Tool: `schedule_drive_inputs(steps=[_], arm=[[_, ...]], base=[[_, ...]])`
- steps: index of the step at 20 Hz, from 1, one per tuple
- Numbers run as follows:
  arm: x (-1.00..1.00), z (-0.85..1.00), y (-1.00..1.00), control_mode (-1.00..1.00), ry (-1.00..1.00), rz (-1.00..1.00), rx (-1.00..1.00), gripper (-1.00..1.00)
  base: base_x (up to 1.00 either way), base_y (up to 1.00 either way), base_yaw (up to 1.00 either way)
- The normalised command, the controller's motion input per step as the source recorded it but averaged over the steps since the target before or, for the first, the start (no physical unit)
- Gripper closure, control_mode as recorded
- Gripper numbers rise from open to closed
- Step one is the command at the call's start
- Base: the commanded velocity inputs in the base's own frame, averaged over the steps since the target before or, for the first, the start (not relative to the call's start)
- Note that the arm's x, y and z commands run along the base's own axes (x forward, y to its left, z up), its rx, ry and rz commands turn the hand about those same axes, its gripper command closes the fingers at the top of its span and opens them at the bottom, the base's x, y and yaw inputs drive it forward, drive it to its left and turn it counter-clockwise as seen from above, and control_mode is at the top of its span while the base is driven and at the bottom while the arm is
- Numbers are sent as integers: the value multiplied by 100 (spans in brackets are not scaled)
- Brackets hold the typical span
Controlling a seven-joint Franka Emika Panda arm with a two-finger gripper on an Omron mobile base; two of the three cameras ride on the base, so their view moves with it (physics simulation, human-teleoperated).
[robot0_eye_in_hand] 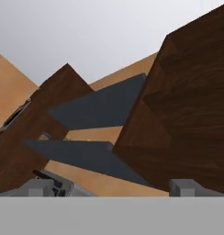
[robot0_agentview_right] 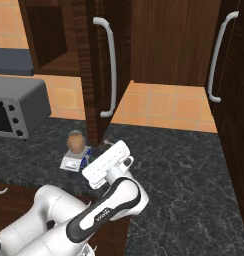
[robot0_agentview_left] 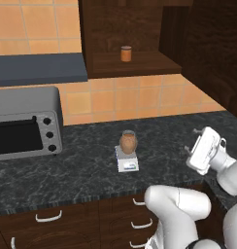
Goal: Pick the honey bottle and place it on the digital scale for weighing, and close the cabinet.
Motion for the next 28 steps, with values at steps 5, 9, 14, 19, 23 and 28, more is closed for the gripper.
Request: schedule_drive_inputs(steps=[5,9,14,19,23,28], arm=[[-26,7,-96,-100,0,0,9,-100],[-14,28,-97,-100,0,0,11,-100],[0,5,-84,-100,6,0,5,-100],[4,63,-50,-100,5,-1,5,-100],[10,94,-5,-100,0,0,0,-100],[27,83,13,-100,0,0,0,-100]], base=[[0,0,0],[0,0,0],[0,0,0],[0,0,0],[0,0,0],[0,0,0]])
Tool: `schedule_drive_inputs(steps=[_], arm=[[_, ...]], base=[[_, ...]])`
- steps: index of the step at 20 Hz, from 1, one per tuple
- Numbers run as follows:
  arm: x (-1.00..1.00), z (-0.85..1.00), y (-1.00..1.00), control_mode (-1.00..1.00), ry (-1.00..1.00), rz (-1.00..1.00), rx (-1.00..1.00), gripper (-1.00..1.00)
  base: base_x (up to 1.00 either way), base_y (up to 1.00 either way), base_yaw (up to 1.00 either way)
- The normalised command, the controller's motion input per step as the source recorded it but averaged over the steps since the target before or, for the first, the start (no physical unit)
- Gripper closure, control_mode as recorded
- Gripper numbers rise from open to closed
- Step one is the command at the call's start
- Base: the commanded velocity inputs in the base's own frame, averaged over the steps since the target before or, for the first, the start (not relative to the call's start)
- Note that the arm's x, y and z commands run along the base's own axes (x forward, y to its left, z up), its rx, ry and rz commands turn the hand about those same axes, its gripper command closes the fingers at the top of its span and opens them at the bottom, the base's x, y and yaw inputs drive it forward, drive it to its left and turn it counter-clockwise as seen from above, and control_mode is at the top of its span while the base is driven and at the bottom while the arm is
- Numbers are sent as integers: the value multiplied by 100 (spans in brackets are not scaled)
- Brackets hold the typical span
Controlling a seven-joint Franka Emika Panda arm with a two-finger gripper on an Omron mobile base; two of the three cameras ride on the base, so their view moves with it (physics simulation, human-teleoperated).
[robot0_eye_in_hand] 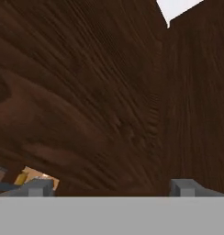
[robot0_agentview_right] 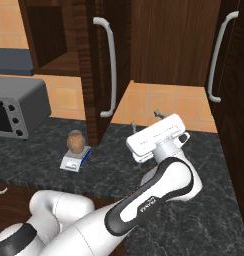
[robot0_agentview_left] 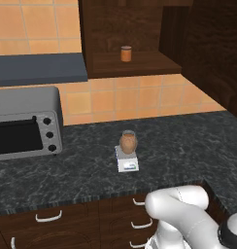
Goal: Pick the honey bottle and place it on the digital scale for weighing, and close the cabinet.
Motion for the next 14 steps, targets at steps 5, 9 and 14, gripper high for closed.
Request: schedule_drive_inputs(steps=[5,9,14], arm=[[18,70,79,-100,-1,-3,0,-100],[0,89,79,-100,-8,0,0,-100],[-10,95,98,-100,-12,0,-1,-100]], base=[[0,0,0],[0,0,0],[0,0,0]])
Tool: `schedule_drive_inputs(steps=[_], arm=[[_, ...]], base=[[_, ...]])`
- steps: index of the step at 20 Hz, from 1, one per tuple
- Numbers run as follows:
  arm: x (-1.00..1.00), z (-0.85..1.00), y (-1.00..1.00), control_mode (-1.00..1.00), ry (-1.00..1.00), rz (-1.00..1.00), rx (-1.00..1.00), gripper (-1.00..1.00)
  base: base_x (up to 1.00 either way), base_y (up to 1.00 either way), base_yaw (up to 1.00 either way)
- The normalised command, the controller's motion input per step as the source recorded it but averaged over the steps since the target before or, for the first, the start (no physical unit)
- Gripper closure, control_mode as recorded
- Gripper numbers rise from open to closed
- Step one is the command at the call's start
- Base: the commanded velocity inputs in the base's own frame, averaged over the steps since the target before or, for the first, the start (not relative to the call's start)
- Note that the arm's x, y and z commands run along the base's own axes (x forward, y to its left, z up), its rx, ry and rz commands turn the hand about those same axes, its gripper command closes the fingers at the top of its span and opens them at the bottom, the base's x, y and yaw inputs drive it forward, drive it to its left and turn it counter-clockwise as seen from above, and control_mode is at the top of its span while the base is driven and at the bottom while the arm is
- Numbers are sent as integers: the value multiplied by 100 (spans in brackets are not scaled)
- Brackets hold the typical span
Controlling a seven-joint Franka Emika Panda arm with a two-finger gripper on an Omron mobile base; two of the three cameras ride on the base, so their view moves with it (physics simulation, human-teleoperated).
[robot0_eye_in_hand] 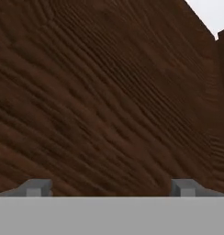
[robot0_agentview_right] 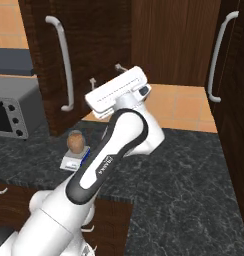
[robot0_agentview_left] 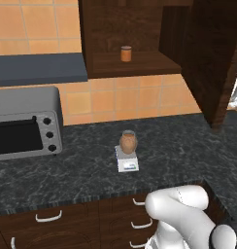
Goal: Pick the honey bottle and place it on the digital scale for weighing, and close the cabinet.
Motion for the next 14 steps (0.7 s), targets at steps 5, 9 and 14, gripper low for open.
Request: schedule_drive_inputs(steps=[5,9,14], arm=[[20,14,100,-100,5,-13,-15,-100],[68,0,100,-100,15,-24,-19,-100],[82,0,83,-100,14,-30,-19,-100]], base=[[0,0,0],[0,0,0],[0,0,0]])
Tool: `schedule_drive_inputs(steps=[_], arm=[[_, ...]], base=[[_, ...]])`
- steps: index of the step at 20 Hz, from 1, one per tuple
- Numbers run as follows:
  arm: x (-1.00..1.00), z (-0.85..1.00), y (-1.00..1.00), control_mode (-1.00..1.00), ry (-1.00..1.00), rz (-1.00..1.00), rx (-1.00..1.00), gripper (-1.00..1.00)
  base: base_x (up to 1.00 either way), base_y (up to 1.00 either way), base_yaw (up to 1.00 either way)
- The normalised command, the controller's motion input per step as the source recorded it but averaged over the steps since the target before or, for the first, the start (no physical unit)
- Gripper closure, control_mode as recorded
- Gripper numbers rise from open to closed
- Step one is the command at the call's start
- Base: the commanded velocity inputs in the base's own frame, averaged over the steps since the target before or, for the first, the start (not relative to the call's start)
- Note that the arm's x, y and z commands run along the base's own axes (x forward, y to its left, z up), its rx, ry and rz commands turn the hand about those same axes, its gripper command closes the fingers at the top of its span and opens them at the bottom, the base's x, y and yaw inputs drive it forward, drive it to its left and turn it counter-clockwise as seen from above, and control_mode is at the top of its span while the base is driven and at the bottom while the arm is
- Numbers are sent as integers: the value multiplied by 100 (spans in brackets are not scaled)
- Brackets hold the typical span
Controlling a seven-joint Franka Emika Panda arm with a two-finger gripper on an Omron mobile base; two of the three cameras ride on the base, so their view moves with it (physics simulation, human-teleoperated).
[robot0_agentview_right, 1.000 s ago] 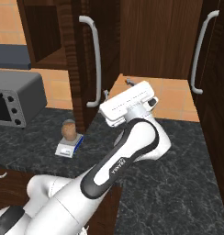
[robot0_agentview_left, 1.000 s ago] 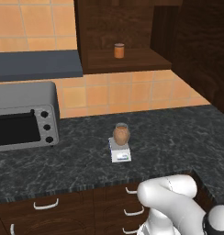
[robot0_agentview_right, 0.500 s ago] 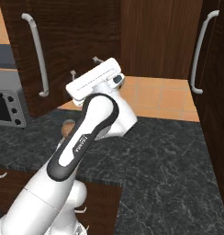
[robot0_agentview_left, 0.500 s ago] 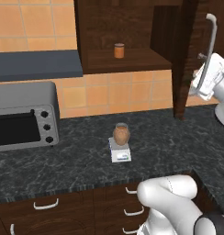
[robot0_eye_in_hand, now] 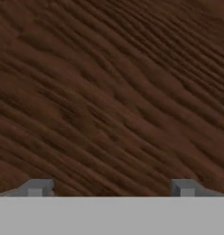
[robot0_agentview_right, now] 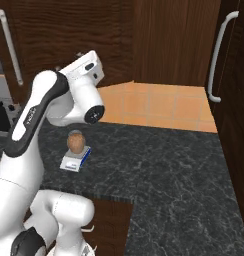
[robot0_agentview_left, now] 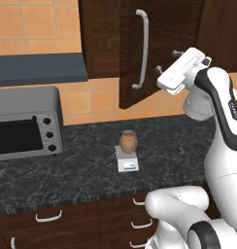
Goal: Pick the honey bottle and place it on the digital scale for weighing, and close the cabinet.
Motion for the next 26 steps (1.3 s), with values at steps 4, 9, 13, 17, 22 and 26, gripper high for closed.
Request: schedule_drive_inputs(steps=[4,9,13,17,22,26], arm=[[77,0,34,-100,11,-24,-10,-100],[63,0,1,-100,10,-10,-2,-100],[60,0,0,-100,7,-3,0,-100],[57,0,0,-100,4,-3,0,-100],[68,-3,0,-100,5,-2,0,-100],[77,-9,0,-100,1,-2,0,-100]], base=[[0,0,0],[0,0,0],[0,0,0],[0,0,0],[0,0,0],[0,0,0]])
